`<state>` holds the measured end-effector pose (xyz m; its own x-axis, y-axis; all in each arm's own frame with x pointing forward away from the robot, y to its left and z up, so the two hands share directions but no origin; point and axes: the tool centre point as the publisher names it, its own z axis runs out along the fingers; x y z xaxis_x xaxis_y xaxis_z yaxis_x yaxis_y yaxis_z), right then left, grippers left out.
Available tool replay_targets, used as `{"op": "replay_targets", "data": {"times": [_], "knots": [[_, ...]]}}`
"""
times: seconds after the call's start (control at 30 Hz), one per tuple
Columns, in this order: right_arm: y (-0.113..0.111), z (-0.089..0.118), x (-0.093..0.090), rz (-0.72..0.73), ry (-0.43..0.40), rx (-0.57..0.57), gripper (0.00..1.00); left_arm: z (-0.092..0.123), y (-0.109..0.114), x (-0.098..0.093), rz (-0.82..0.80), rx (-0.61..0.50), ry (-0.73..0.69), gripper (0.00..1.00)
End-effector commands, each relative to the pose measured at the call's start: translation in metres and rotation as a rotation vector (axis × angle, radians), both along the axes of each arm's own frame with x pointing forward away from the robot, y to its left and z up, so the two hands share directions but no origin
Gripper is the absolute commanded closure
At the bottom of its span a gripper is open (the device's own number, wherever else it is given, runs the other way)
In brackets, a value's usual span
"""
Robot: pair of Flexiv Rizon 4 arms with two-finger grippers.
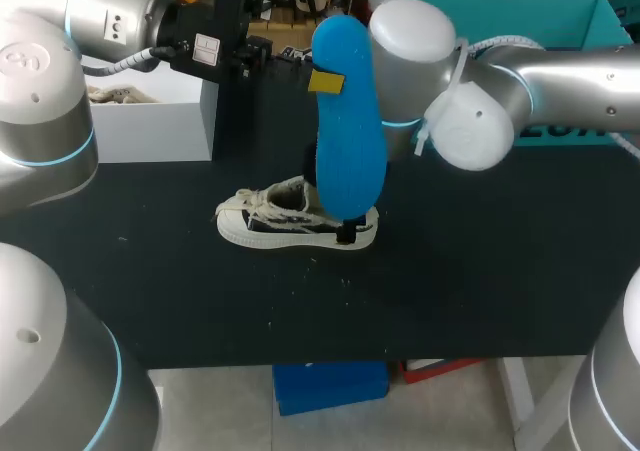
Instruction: Take the shoe out of the shoebox, open the shoe tongue, remove and reinsert the insole, then place the shoe into the shoebox
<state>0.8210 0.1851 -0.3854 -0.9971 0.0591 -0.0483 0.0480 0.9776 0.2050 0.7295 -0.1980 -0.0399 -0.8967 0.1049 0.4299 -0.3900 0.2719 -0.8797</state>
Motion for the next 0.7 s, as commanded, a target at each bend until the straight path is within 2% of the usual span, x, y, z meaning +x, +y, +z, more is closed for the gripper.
{"op": "replay_targets", "data": {"times": [0.03, 0.7], "knots": [[-0.008, -0.002, -0.005, -0.006, -0.016, 0.041, 0.00, -0.001, -0.001, -0.001, 0.003, -0.001, -0.001, 1.00], [-0.014, -0.014, 0.000, -0.039, -0.113, 0.232, 0.00, -0.001, -0.001, -0.001, 0.003, -0.001, -0.001, 1.00]]}}
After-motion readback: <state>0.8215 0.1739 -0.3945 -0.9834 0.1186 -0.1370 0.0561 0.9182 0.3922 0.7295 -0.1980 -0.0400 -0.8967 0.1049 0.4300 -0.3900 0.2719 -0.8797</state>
